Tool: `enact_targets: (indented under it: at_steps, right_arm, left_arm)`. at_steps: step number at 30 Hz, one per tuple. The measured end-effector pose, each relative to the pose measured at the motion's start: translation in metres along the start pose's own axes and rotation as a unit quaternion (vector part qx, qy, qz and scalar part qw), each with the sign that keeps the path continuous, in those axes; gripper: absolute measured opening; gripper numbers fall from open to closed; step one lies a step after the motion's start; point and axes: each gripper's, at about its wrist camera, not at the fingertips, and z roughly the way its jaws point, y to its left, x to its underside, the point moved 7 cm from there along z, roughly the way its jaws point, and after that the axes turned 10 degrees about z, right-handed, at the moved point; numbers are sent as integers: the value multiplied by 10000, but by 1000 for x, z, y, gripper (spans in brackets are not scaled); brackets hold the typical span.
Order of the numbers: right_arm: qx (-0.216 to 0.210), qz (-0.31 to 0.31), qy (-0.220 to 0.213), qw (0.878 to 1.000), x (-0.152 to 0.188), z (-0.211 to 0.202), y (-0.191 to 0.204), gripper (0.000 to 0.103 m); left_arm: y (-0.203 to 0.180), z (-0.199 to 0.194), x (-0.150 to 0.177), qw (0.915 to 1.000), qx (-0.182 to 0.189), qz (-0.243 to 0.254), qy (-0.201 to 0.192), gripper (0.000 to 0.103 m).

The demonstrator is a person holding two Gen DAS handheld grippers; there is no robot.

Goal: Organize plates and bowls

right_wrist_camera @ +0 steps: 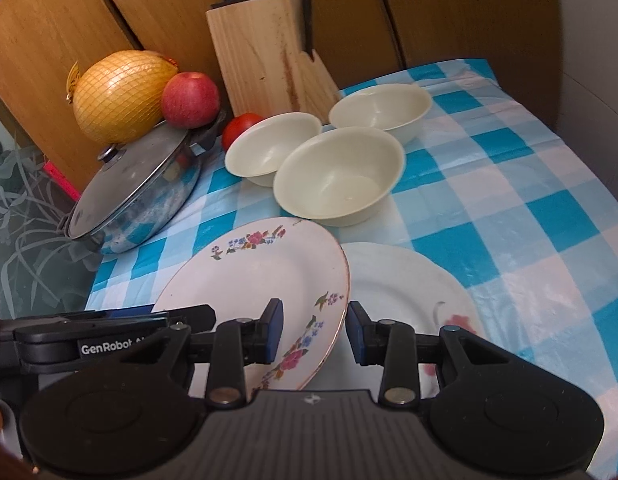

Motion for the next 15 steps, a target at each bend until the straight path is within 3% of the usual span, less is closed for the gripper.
enact_targets:
  at_steps: [15]
  right_arm:
    - [170,216,-119,9996,10,-25,-31,33]
  left_arm:
    - [-37,1,6,9994,12,351,-15,72]
